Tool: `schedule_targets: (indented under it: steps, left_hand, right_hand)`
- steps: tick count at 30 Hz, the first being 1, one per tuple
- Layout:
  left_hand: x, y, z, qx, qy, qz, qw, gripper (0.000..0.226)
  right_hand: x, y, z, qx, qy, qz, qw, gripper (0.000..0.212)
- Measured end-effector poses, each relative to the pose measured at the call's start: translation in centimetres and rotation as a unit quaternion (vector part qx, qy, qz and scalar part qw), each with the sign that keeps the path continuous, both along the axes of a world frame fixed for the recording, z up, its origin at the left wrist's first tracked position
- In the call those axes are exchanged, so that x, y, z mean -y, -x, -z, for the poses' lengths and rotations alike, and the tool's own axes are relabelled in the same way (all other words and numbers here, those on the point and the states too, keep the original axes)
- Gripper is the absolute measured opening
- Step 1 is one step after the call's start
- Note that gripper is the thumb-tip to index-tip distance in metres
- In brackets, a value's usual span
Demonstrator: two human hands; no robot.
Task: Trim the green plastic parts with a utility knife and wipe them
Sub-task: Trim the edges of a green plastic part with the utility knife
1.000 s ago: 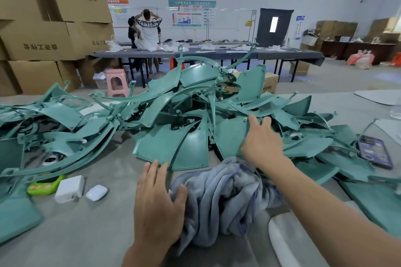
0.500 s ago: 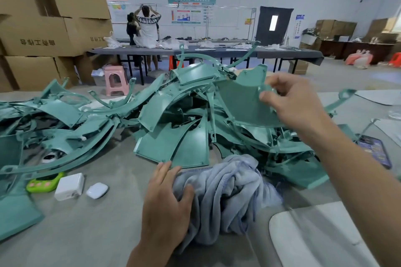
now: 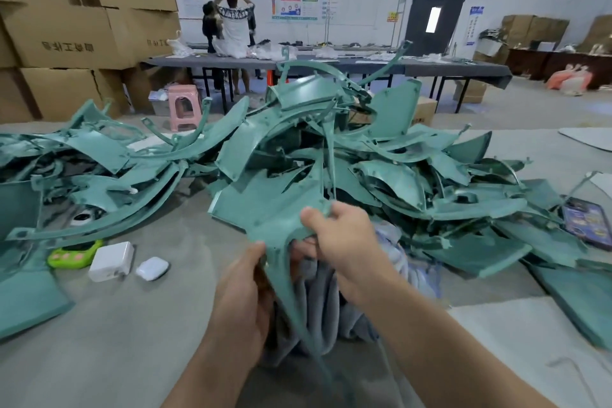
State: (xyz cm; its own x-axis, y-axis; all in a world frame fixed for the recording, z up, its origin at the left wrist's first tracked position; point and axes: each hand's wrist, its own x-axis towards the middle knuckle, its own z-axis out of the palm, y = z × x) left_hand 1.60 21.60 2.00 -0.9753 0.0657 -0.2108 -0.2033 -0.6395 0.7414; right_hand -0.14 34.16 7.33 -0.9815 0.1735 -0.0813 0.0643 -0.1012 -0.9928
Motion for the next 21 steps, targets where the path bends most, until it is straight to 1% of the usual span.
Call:
schedule_targets:
  steps: [1,3,4,5,6,7,8,9,10,11,12,14,16,17,18,19,20,21]
  left_hand:
    - [0.2,0.2,0.1,0.026,0.006,-0.019,0.999,0.038]
    - [0.8,0.6,-0.2,0.043,-0.004,-0.051,0.998,0.037]
    - [1.3,0.7,-0.5,0.040,-0.002,-0.068,0.997,0.033]
    - [2.1,1.0,-0.6,0.034,0.020,-0.089,0.995,0.028]
    - [2.9,1.3,-0.7,0.028,0.059,-0.109,0.992,0.022]
    - [3.7,1.6,-0.7,0.022,0.098,-0.124,0.987,0.019]
    - [4.4,1.9,-0.7,0.016,0.123,-0.129,0.984,0.019]
    - [5.0,2.0,-0.8,0.011,0.133,-0.126,0.983,0.020]
    - [5.6,2.0,-0.9,0.007,0.135,-0.119,0.984,0.021]
    - [6.1,2.0,-0.8,0.003,0.137,-0.111,0.984,0.024]
    - [6.4,2.0,-0.8,-0.004,0.143,-0.104,0.984,0.026]
    - [7.1,1.8,-1.0,-0.029,0.176,-0.108,0.978,0.030]
    - [7.5,1.5,-1.7,-0.071,0.233,-0.147,0.959,0.038]
    - [7.6,1.4,-2.0,-0.097,0.252,-0.175,0.947,0.039]
    - [7.6,1.3,-2.3,-0.123,0.263,-0.206,0.934,0.036]
    - [7.4,1.1,-2.6,-0.144,0.275,-0.239,0.920,0.033]
    - [7.2,0.9,-2.8,-0.162,0.292,-0.275,0.902,0.032]
    - [6.9,0.7,-2.8,-0.183,0.310,-0.311,0.879,0.032]
  right_hand:
    - [-0.3,-0.2,0.5,-0.018,-0.058,-0.023,0.998,0.030]
    - [-1.5,-0.6,1.0,-0.071,-0.203,-0.056,0.975,0.040]
    - [-2.1,-0.9,1.0,-0.093,-0.262,-0.076,0.958,0.036]
    - [-2.7,-1.2,1.2,-0.103,-0.317,-0.107,0.937,0.034]
    - [-3.1,-1.5,1.4,-0.104,-0.388,-0.143,0.905,0.048]
    - [-3.3,-1.8,1.7,-0.109,-0.468,-0.181,0.858,0.067]
    - [-3.3,-1.9,2.2,-0.115,-0.538,-0.214,0.807,0.081]
    - [-3.2,-1.9,2.6,-0.119,-0.595,-0.235,0.759,0.086]
    - [-3.0,-1.9,2.9,-0.125,-0.640,-0.238,0.720,0.080]
    - [-2.8,-1.9,3.0,-0.131,-0.665,-0.226,0.699,0.065]
    - [-2.8,-1.8,2.6,-0.140,-0.667,-0.203,0.703,0.049]
    - [-3.5,-1.5,1.2,-0.157,-0.652,-0.123,0.731,0.027]
    - [-5.2,-1.2,-0.9,-0.180,-0.641,0.019,0.746,0.021]
    - [-6.5,-1.1,-2.2,-0.195,-0.634,0.110,0.740,0.022]
    - [-7.9,-1.2,-3.5,-0.208,-0.632,0.197,0.720,0.023]
    - [-9.3,-1.4,-4.7,-0.204,-0.637,0.259,0.696,0.025]
    - [-10.4,-1.5,-5.8,-0.180,-0.653,0.288,0.676,0.026]
    - [-11.0,-1.7,-6.5,-0.136,-0.679,0.279,0.665,0.028]
